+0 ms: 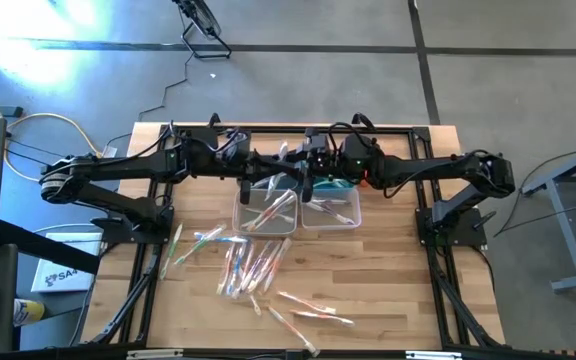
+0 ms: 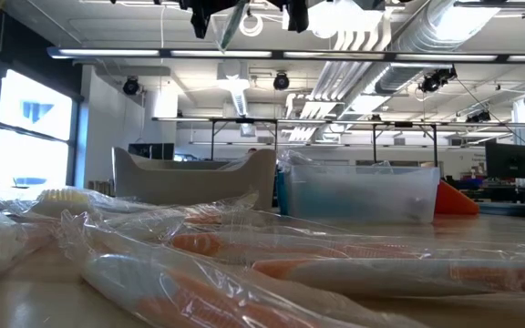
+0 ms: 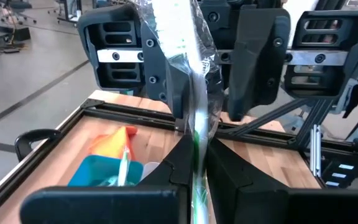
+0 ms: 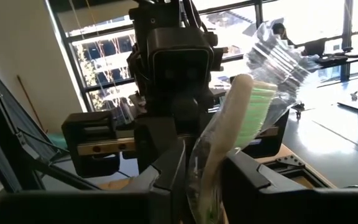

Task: Pick & Place Toothbrushes
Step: Put the green toothbrush into the blue bin

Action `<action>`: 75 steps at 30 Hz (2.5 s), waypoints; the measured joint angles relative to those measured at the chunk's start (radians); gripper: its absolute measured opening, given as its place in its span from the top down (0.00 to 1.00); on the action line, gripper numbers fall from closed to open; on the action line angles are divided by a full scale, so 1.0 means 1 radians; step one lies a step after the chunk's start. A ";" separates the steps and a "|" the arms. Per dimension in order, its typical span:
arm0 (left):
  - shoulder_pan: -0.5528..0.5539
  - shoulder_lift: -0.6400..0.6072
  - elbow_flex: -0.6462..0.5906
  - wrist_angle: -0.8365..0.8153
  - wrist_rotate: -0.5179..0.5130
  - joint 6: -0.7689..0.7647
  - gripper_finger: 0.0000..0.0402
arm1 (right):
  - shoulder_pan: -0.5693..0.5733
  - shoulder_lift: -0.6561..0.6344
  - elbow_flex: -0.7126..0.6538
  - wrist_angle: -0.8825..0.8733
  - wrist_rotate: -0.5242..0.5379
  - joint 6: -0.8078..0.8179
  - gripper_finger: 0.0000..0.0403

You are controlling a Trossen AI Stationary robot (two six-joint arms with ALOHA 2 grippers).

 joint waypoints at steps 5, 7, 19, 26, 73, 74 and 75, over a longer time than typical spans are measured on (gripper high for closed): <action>0.000 0.000 0.000 0.000 0.000 0.001 0.95 | 0.000 0.000 0.000 -0.004 0.002 0.000 0.89; 0.000 0.000 0.000 0.000 0.000 0.001 0.95 | 0.000 0.000 0.000 -0.005 0.003 0.000 0.92; 0.000 0.000 0.000 0.000 -0.003 0.021 0.95 | 0.000 -0.001 0.001 -0.007 0.018 0.005 0.98; 0.000 0.000 0.000 0.000 -0.007 0.020 0.94 | 0.000 -0.001 0.001 -0.007 0.024 0.005 0.98; 0.074 -0.139 0.000 -0.177 -0.255 0.028 0.59 | -0.147 -0.056 0.002 -0.372 0.148 0.052 0.98; 0.084 -0.149 0.000 -0.182 -0.255 0.025 0.59 | -0.152 -0.059 0.002 -0.398 0.160 0.048 0.98; 0.092 -0.158 0.000 -0.192 -0.255 0.025 0.59 | -0.157 -0.060 0.002 -0.422 0.176 0.046 0.98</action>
